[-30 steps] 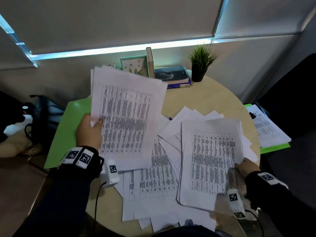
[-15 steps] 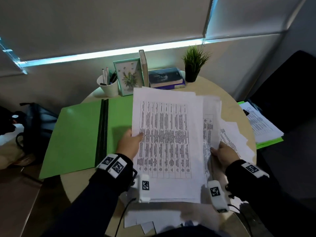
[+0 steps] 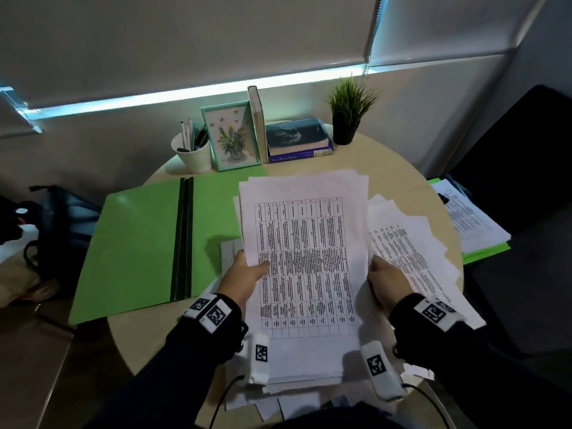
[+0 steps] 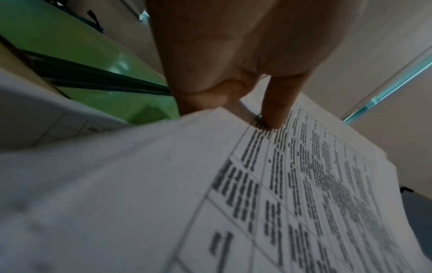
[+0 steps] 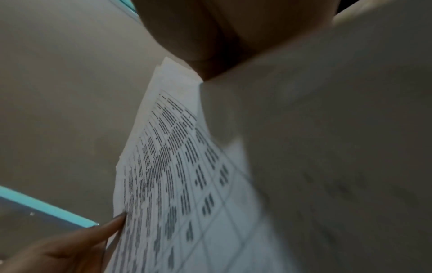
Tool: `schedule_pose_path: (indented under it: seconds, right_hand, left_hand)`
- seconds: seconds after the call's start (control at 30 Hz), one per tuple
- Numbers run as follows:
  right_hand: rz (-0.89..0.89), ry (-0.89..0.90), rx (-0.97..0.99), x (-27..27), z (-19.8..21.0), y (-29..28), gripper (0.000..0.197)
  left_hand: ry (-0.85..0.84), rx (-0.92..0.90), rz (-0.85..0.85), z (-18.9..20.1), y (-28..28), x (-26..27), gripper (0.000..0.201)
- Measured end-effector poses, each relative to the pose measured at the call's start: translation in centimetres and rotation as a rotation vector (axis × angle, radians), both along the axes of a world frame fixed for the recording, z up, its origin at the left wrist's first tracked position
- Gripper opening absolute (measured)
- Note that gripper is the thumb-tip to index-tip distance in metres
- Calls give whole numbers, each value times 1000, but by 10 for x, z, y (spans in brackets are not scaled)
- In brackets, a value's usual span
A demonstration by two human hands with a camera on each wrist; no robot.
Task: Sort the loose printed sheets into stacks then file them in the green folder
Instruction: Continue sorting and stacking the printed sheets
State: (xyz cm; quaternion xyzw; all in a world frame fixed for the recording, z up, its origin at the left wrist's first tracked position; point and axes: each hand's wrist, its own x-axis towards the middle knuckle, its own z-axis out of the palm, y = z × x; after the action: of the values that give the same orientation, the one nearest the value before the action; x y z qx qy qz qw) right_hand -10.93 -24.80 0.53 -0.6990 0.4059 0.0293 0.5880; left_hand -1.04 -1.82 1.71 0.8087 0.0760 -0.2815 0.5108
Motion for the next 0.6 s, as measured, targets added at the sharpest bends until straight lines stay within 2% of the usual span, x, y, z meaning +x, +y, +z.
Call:
schedule_pose_path:
  seconds: [0.07, 0.1, 0.13, 0.17, 0.2, 0.27, 0.33, 0.47, 0.53, 0.6]
  right_hand:
    - [-8, -19, -27, 1, 0, 0, 29]
    - [-7, -5, -11, 1, 0, 2, 41]
    - [-4, 22, 13, 0, 3, 3, 56]
    - [7, 38, 17, 0, 2, 5, 61]
    - [50, 37, -12, 0, 2, 6, 56]
    - [194, 42, -168, -2, 1, 10, 27]
    - [272, 60, -262, -2, -7, 11, 9]
    - [350, 102, -206, 3, -21, 10, 2]
    - [358, 129, -169, 3, -28, -3, 13]
    - [351, 189, -226, 1, -33, -24, 18]
  left_hand:
    - [-27, -18, -17, 2, 0, -5, 63]
    - [-33, -19, -26, 1, 0, -7, 53]
    - [-42, -8, -36, -1, 1, -8, 49]
    - [-50, 11, -43, -3, 1, -10, 49]
    - [-70, 35, -49, -7, 2, -11, 50]
    - [-103, 96, -58, -15, 4, -12, 51]
    - [-100, 147, -45, -22, 5, -15, 50]
    - [-103, 206, 73, -32, 14, -22, 46]
    - [-99, 242, 130, -33, 21, -25, 44]
    - [-77, 296, 166, -34, 32, -26, 43]
